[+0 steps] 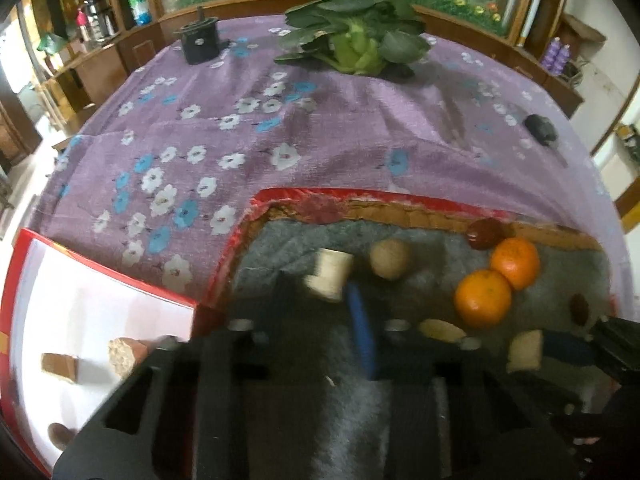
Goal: Organize fruits
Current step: 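Close the right gripper on a beige cube while the left gripper grasps another beige cube, then carry the beige cube into the white tray with the left gripper while the right gripper carries its cube there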
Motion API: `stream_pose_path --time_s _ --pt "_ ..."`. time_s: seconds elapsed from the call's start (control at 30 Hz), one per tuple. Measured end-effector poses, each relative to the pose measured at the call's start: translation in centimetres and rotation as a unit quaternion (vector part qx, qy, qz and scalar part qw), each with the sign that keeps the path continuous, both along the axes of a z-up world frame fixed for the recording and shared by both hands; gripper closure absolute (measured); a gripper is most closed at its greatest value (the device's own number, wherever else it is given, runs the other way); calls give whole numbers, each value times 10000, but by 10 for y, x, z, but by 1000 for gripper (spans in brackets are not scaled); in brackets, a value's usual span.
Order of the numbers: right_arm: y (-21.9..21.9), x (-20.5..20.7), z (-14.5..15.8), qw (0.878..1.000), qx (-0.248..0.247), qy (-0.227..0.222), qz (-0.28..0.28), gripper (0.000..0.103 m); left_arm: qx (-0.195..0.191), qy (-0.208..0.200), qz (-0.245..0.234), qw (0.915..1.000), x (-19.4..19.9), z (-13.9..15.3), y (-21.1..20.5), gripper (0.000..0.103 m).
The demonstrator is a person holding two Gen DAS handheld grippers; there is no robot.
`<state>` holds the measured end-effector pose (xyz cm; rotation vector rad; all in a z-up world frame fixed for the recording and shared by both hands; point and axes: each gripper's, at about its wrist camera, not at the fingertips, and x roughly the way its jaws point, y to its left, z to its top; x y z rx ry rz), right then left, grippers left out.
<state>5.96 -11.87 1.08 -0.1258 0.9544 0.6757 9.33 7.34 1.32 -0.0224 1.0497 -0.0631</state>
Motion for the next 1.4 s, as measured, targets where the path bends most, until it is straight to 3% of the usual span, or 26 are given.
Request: stream_pose_path --time_s 0.1,0.53,0.67,1.4 --pt "1 -2 3 10000 10 -13 -3 75 129 -56 15 9999 -6 2 -3 85" --pt "24 -31 27 9997 9 -185 136 75 -157 -490 84 9986 -67 38 10 88" --pt "36 -44 30 9995 115 -173 224 75 8 -610 163 9980 -86 44 15 88" --pt "127 -98 48 9941 156 -293 1034 75 271 -916 894 9914 -159 55 96 88"
